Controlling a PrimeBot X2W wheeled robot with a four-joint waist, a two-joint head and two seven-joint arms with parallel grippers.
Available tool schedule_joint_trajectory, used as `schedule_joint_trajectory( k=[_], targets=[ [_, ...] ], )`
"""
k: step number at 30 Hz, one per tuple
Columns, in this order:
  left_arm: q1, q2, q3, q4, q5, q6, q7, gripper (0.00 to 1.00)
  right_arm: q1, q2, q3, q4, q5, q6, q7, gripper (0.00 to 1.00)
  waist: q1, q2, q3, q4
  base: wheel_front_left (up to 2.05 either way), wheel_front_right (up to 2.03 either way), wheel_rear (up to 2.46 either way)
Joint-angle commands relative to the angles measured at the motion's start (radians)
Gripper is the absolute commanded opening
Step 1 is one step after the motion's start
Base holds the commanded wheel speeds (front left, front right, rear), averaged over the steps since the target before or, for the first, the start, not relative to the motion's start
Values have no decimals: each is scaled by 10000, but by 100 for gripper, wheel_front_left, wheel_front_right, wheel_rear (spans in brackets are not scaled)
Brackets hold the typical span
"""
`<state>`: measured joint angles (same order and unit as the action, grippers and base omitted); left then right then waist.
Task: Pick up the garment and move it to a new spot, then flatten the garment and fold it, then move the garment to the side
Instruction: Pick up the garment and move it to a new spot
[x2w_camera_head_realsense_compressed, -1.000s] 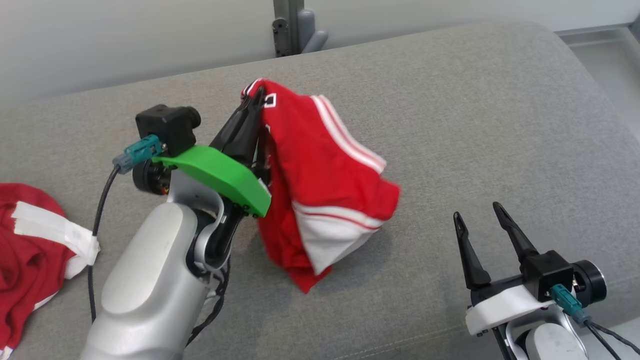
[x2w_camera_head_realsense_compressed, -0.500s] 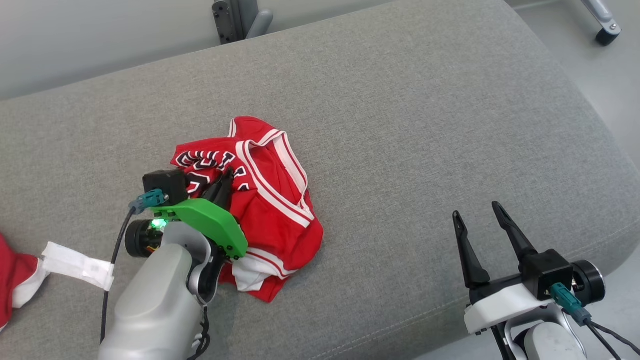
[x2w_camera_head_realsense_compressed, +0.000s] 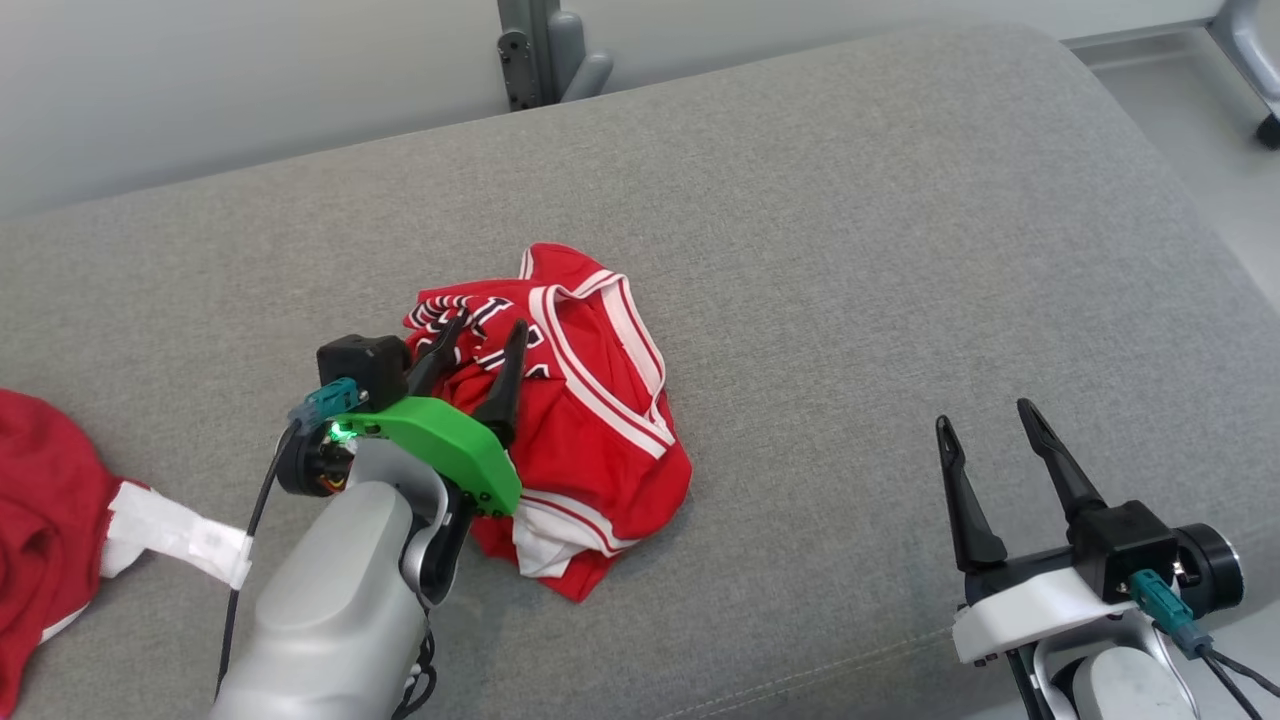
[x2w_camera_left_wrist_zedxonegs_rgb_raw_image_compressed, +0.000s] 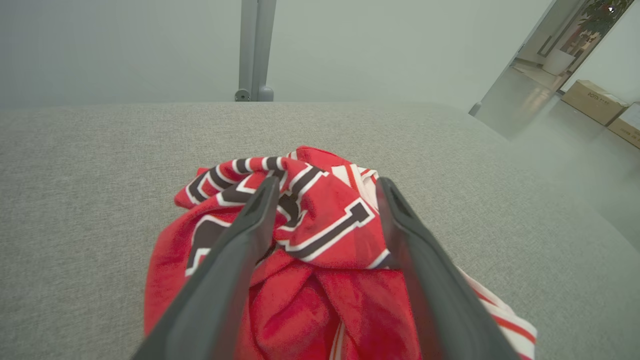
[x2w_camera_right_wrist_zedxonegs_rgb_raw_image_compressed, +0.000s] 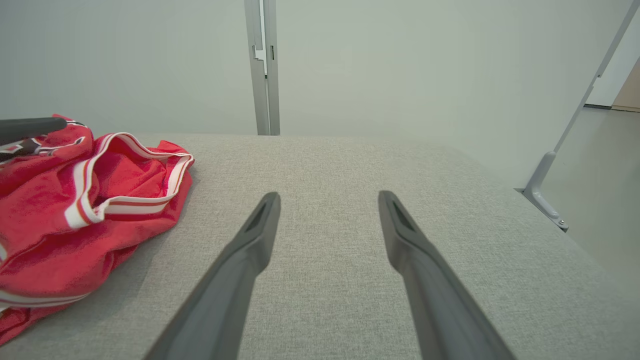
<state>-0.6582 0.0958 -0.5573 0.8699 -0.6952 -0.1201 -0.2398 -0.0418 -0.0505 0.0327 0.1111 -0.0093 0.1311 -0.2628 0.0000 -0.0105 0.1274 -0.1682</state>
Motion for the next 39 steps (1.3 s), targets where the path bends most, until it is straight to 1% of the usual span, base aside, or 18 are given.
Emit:
schedule_joint_trajectory(
  k=[1, 4, 6, 8, 10, 13, 14, 17, 19, 21, 22, 24, 26, 28, 31, 34, 39],
  targets=[
    [318, 147, 80, -244, -4, 0, -100, 100, 119, -6, -79, -134, -76, -5, -31, 100, 0, 105, -337, 382, 0, 0, 0],
    [836, 486, 223, -1200, 325, 313, -223, 100, 254, -104, -250, -417, -194, -5, -33, 100, 0, 105, -583, 721, 0, 0, 0],
    [1335, 709, 443, -2014, 625, 654, -255, 100, 303, -180, -379, -627, -256, -5, -31, 100, 0, 105, -703, 954, 0, 0, 0],
    [1966, 920, 724, -2972, 901, 953, -256, 100, 377, -246, -529, -804, -286, -6, -31, 100, 0, 105, -805, 1194, 0, 0, 0],
    [2680, 1111, 997, -3784, 1262, 1159, -249, 100, 472, -331, -673, -949, -329, -5, -31, 100, 0, 105, -928, 1436, 0, 0, 0],
    [3309, 1291, 1206, -4455, 1563, 1326, -240, 100, 552, -402, -807, -1040, -341, -6, -31, 100, 0, 105, -1046, 1670, 0, 0, 0],
    [3911, 1399, 1443, -4955, 1812, 1430, -242, 100, 634, -454, -916, -1066, -367, -5, -31, 100, 0, 105, -1138, 1869, 0, 0, 0],
    [4713, 1600, 1768, -5447, 2193, 1445, -243, 100, 738, -486, -1029, -1036, -405, -5, -31, 100, 0, 105, -1248, 2116, 0, 0, 0],
    [5128, 1680, 2086, -5752, 2414, 1364, -243, 100, 770, -493, -1030, -966, -415, -6, -31, 100, 0, 105, -1284, 2221, 0, 0, 0],
    [5611, 1563, 2522, -5999, 2329, 1288, -244, 100, 800, -491, -1001, -853, -409, -5, -31, 100, 0, 105, -1320, 2295, 0, 0, 0],
    [5798, 1593, 2715, -6135, 2506, 1258, -244, 100, 827, -490, -994, -795, -413, -6, -31, 100, 0, 105, -1342, 2330, 0, 0, 0],
    [6202, 1459, 3176, -6384, 2629, 1209, -244, 100, 890, -455, -999, -654, -370, -5, -31, 100, 0, 105, -1376, 2393, 0, 0, 0],
    [6579, 1422, 3594, -6598, 2981, 1083, -245, 100, 975, -425, -969, -482, -365, -7, -31, 100, 0, 105, -1393, 2425, 0, 0, 0],
    [6944, 1218, 4056, -6709, 3130, 1006, -245, 100, 1047, -390, -949, -282, -347, -7, -31, 100, 0, 105, -1413, 2423, 0, 0, 0],
    [7396, 1009, 4601, -6838, 3565, 736, -245, 100, 1160, -324, -891, -33, -323, -7, -31, 100, 0, 105, -1459, 2376, 0, 0, 0],
    [7739, 758, 5073, -6823, 3834, 465, -245, 100, 1253, -251, -879, 123, -326, -5, -31, 100, 0, 105, -1490, 2302, 0, 0, 0],
    [7936, 416, 5643, -6861, 4273, 150, -245, 100, 1303, -160, -840, 188, -334, -7, -31, 100, 0, 105, -1494, 2181, 0, 0, 0]
  ],
)
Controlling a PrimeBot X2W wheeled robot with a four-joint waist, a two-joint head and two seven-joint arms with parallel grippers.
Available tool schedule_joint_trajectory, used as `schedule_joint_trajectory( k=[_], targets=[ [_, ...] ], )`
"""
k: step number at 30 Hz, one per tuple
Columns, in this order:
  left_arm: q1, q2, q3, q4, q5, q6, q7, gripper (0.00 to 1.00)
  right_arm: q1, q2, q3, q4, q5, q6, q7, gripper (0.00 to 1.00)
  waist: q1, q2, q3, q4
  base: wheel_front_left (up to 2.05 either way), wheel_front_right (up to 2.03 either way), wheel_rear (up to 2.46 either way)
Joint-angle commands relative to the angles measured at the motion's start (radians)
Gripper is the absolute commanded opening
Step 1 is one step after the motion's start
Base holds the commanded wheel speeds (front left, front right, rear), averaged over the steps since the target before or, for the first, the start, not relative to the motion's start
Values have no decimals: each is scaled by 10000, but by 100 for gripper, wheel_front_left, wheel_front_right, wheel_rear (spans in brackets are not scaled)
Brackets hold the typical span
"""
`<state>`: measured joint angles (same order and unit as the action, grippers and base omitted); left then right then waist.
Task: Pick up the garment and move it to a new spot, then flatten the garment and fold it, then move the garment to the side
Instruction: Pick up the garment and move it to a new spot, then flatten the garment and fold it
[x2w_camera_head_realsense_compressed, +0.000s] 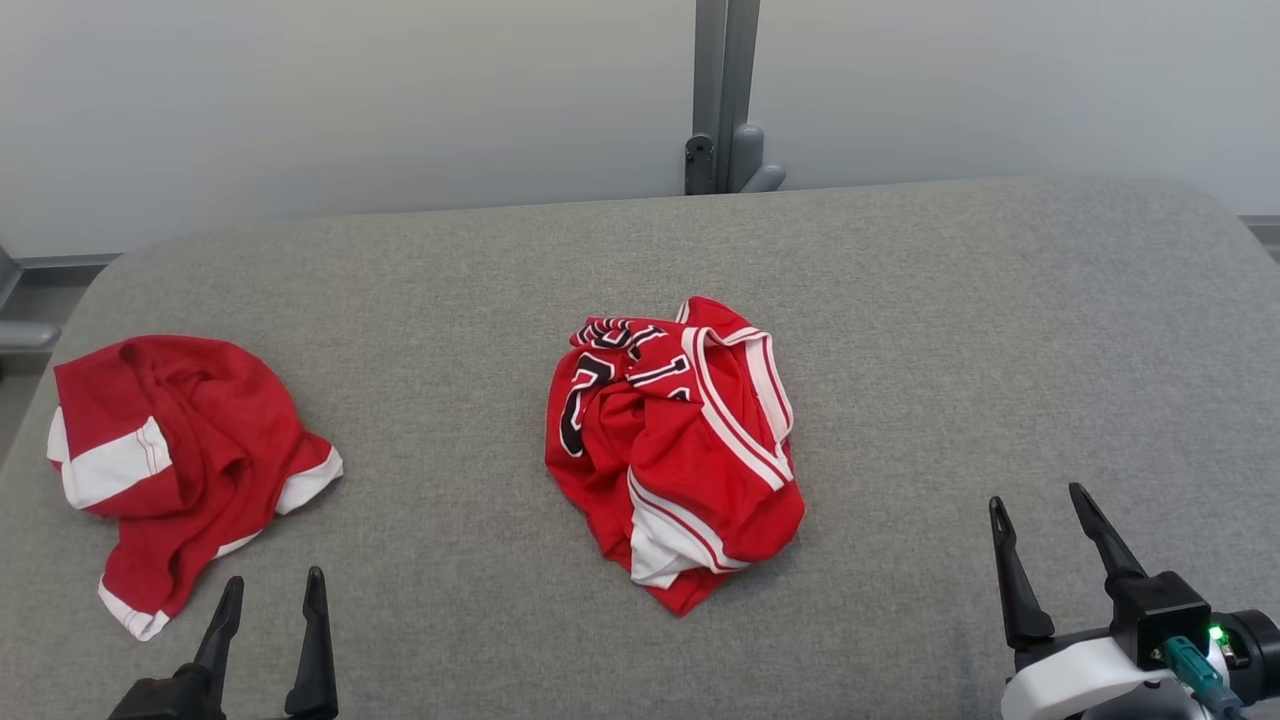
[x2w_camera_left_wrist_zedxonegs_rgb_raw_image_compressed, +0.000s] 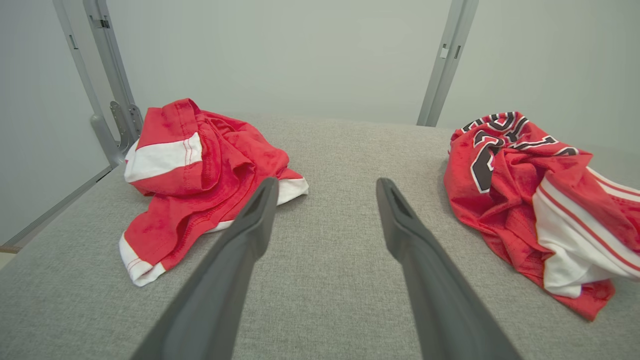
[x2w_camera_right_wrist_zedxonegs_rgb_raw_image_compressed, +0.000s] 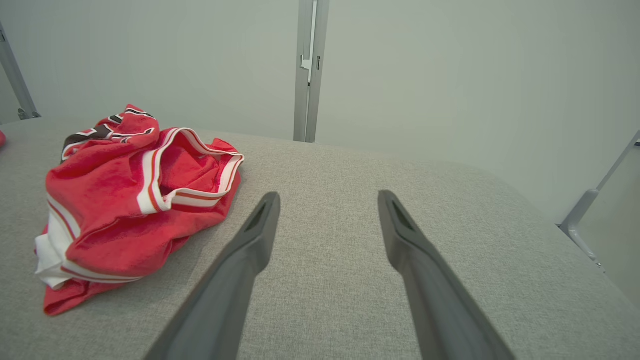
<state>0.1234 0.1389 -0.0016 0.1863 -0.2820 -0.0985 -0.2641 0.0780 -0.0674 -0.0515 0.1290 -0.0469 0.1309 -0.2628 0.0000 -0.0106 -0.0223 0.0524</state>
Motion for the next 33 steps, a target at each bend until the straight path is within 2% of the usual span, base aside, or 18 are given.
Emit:
schedule_joint_trajectory(
  k=[1, 10, 25, 29, 33],
  targets=[
    [115, -73, 163, -10, 172, -91, -2, 100, 109, 21, 17, 11, 38, -3, -31, 100, 0, 106, 6, -41, 0, 0, 0],
    [-117, -328, 579, 124, 541, -305, -2, 100, 34, 68, 70, -13, 33, -5, -31, 100, 0, 106, 1, -140, 0, 0, 0],
    [-246, -384, 443, 201, 532, -330, -2, 100, -32, 91, 92, -50, 17, -5, -31, 100, 0, 106, 101, -111, 0, 0, 0],
    [-380, -393, 30, 144, 557, -331, -2, 100, -129, 92, 121, -22, 6, -3, -31, 100, 0, 106, 149, -157, 0, 0, 0],
    [-649, -362, -1190, 361, 329, -332, -2, 100, -194, 93, 171, -5, 24, -3, -31, 100, 0, 106, 210, -276, 0, 0, 0]
  ],
)
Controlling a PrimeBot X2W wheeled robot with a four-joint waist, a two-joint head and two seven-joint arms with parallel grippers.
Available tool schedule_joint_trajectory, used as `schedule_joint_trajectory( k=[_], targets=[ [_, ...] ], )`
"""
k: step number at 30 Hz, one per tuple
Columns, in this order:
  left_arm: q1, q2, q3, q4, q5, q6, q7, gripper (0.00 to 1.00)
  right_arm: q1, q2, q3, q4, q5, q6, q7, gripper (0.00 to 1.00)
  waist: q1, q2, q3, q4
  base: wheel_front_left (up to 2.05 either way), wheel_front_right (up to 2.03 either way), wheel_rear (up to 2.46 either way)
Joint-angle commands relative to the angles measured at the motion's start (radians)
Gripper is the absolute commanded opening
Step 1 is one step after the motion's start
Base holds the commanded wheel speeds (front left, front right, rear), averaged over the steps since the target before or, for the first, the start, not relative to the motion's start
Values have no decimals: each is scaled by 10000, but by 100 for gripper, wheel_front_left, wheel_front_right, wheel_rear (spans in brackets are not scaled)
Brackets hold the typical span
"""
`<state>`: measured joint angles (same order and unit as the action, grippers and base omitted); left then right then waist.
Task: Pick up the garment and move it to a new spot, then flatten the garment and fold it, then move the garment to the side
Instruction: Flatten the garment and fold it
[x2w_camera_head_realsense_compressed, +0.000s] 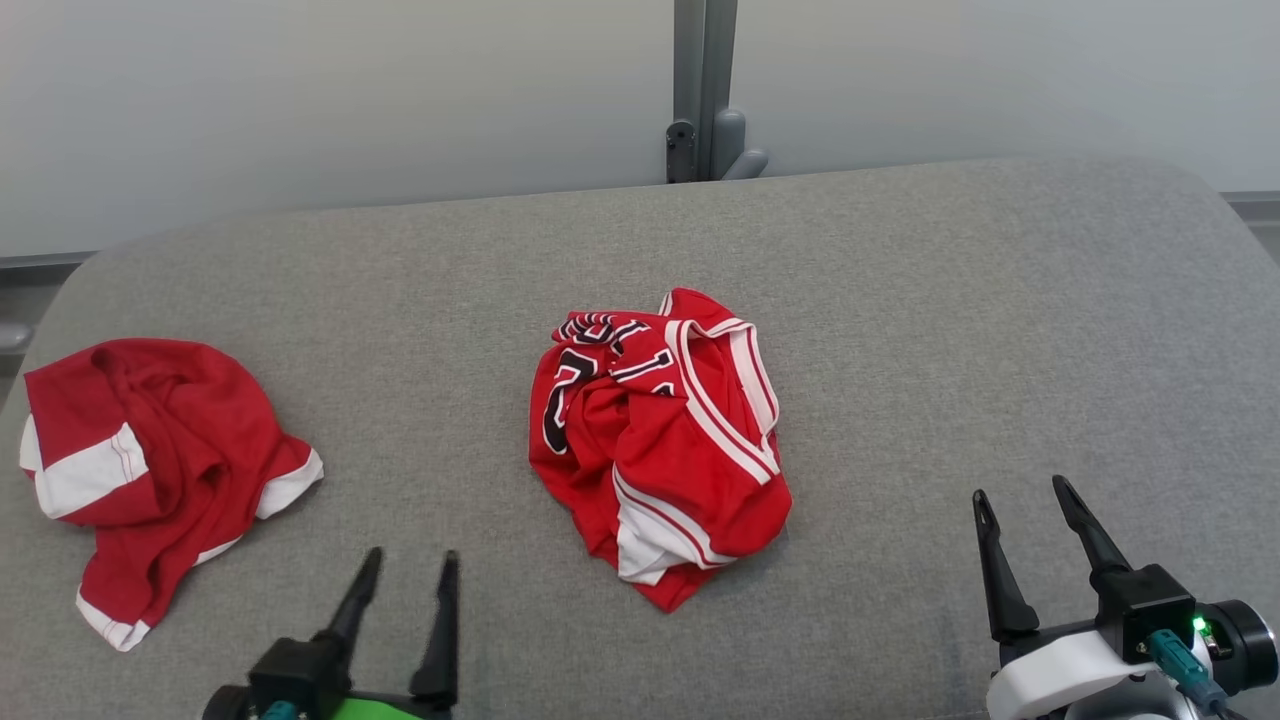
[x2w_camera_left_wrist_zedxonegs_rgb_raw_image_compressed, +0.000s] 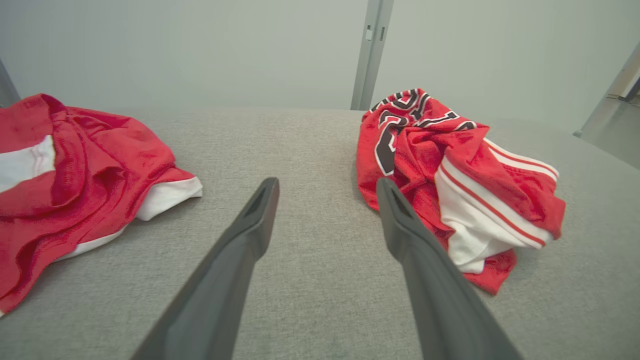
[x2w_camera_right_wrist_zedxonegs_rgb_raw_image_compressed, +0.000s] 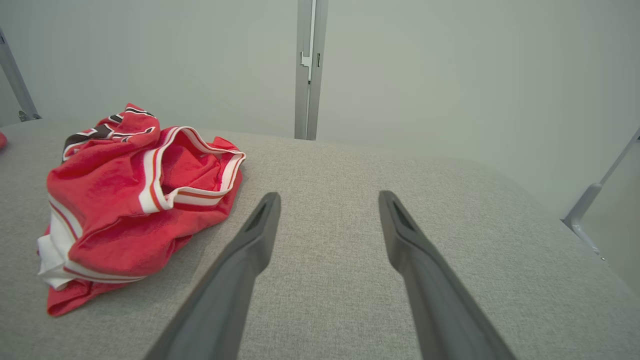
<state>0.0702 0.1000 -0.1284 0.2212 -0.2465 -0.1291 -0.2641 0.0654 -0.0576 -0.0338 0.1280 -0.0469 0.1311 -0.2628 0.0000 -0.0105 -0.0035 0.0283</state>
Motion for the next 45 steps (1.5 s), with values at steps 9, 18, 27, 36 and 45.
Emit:
schedule_joint_trajectory(
  k=[9, 18, 27, 36, 45],
  targets=[
    [-1312, 324, -2928, 1936, -1195, -15, 45, 100, -228, -131, 361, 58, 75, -5, -33, 100, 0, 105, 215, -710, 0, 0, 0],
    [-2668, 233, -4182, 4109, -3042, -16, 339, 100, -340, -281, 295, -54, 74, -5, -31, 100, 0, 105, 641, -1303, 0, 0, 0],
    [-3480, 212, -5089, 4924, -4647, -16, 414, 100, -517, -239, 330, -52, 57, -7, -31, 100, 0, 105, 868, -1701, 0, 0, 0],
    [-4014, 480, -5909, 5267, -5478, -16, 150, 0, -573, -177, 220, -73, 33, -7, -31, 100, 0, 105, 939, -1839, 0, 0, 0],
    [-4166, 773, -6470, 4759, -5856, -16, 81, 0, -474, -91, 140, 45, 13, -5, -31, 100, 0, 105, 846, -1703, 0, 0, 0]
  ],
)
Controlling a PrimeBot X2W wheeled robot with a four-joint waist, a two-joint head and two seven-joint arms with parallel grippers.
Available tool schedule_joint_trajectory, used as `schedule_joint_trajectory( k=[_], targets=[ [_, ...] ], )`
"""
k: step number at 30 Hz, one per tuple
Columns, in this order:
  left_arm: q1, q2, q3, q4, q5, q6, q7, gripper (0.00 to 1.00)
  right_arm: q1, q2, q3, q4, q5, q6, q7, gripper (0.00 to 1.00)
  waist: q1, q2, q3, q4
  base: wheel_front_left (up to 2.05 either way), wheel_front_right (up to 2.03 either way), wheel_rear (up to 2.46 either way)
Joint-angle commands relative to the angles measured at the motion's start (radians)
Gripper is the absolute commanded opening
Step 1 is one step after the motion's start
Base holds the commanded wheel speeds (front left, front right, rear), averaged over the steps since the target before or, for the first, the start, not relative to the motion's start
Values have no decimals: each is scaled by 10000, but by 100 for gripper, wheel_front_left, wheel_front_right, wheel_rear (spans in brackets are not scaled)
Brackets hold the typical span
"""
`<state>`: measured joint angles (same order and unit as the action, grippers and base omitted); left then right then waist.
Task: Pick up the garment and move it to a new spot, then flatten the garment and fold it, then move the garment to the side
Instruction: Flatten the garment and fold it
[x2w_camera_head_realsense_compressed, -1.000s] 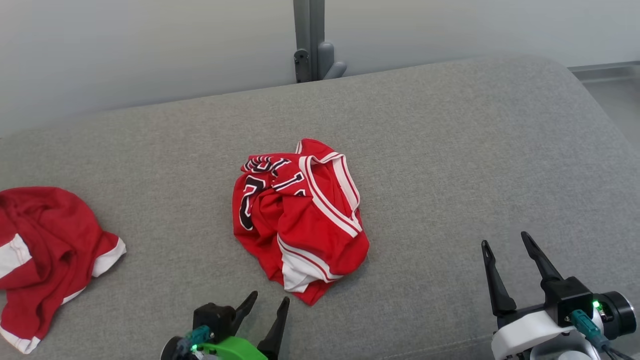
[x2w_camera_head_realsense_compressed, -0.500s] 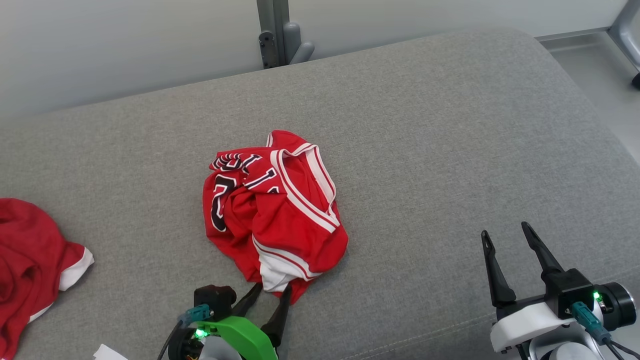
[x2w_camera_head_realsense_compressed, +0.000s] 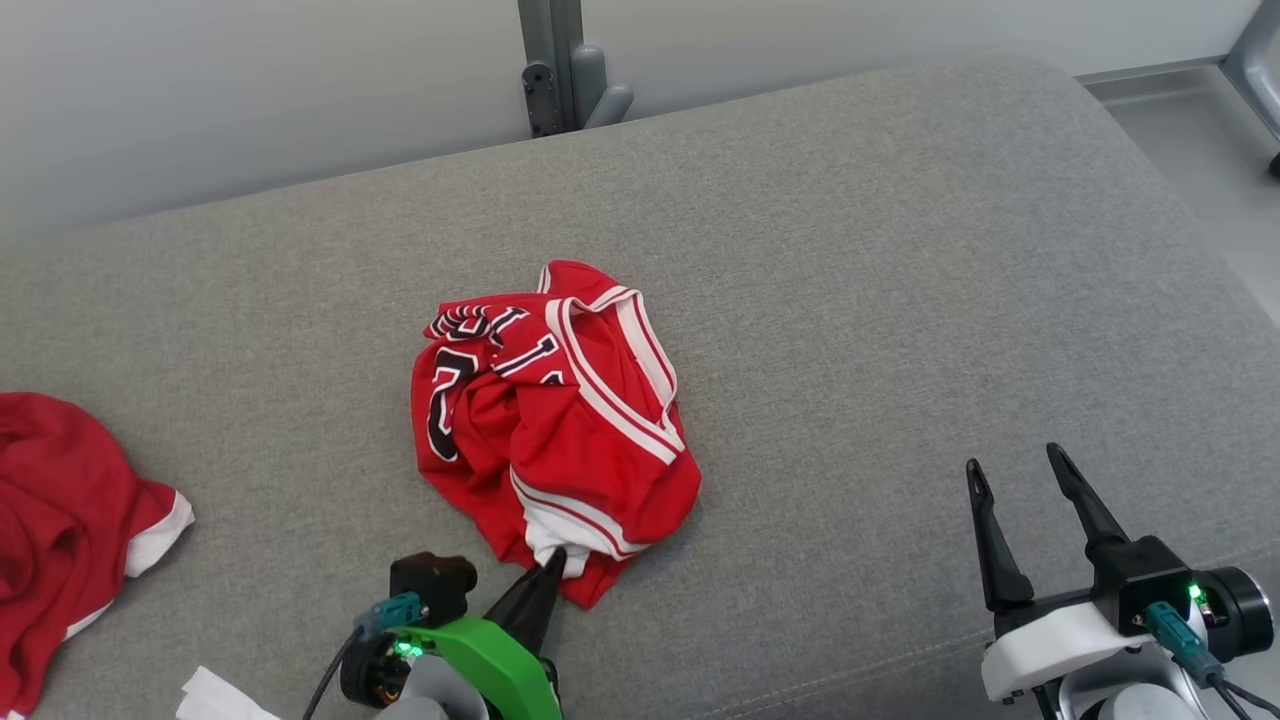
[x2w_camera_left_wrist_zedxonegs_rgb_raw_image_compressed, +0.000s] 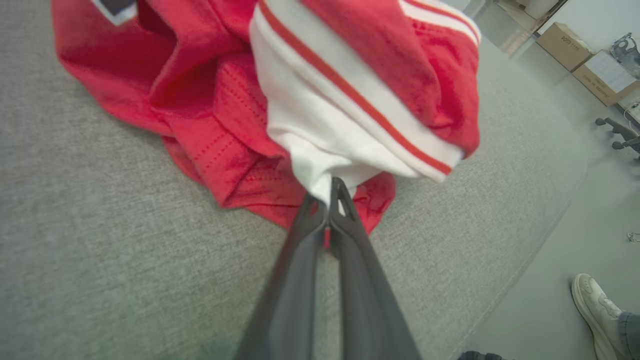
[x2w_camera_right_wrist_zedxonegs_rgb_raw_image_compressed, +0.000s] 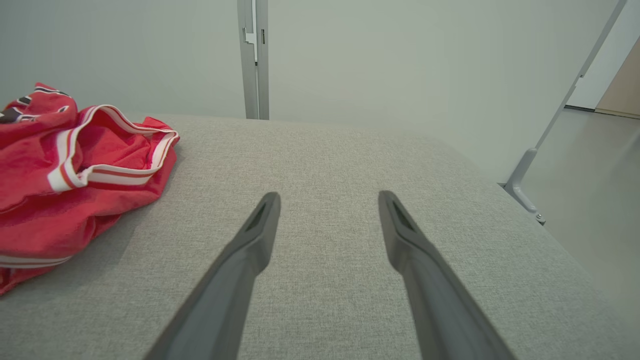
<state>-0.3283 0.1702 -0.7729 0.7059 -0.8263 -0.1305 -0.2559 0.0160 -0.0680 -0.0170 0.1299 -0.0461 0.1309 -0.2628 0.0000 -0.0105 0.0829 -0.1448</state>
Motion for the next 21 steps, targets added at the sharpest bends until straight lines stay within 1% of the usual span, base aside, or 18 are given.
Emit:
schedule_joint_trajectory(
  k=[1, 5, 8, 11, 12, 13, 16, 19, 21],
  targets=[
    [-210, 98, -74, -259, -149, -3, 38, 0, 44, 22, -50, 29, 10, -3, -31, 100, 0, 105, -36, 65, 0, 0, 0],
    [-400, 269, -49, -1508, -759, -3, 343, 0, 160, 53, -91, 36, 6, -3, -31, 100, 0, 105, -105, 269, 0, 0, 0],
    [-725, 604, 313, -2569, -1221, -3, 592, 0, 156, 58, -56, 69, -9, -5, -31, 100, 0, 105, -173, 388, 0, 0, 0],
    [-1168, 889, 769, -3551, -1535, 152, 803, 0, 134, 75, 2, 104, -4, -5, -31, 100, 0, 105, -260, 481, 0, 0, 0],
    [-1319, 977, 989, -3842, -1642, 247, 857, 0, 124, 75, 17, 122, 2, -3, -31, 100, 0, 105, -291, 507, 0, 0, 0],
    [-1507, 1085, 1259, -4096, -1756, 433, 871, 0, 131, 77, 16, 135, -1, -5, -31, 100, 0, 105, -333, 540, 0, 0, 0],
    [-2157, 1484, 1707, -4535, -1664, 900, 1104, 0, 171, 86, 89, 148, -13, -3, -31, 100, 0, 105, -408, 591, 0, 0, 0],
    [-2915, 1745, 2140, -4652, -1760, 1216, 1374, 0, 130, 79, 120, 182, -18, -5, -31, 100, 0, 105, -432, 609, 0, 0, 0],
    [-3502, 2007, 2417, -4486, -1668, 1364, 1481, 0, 98, 67, 150, 209, -16, -3, -31, 100, 0, 105, -469, 594, 0, 0, 0]
  ],
)
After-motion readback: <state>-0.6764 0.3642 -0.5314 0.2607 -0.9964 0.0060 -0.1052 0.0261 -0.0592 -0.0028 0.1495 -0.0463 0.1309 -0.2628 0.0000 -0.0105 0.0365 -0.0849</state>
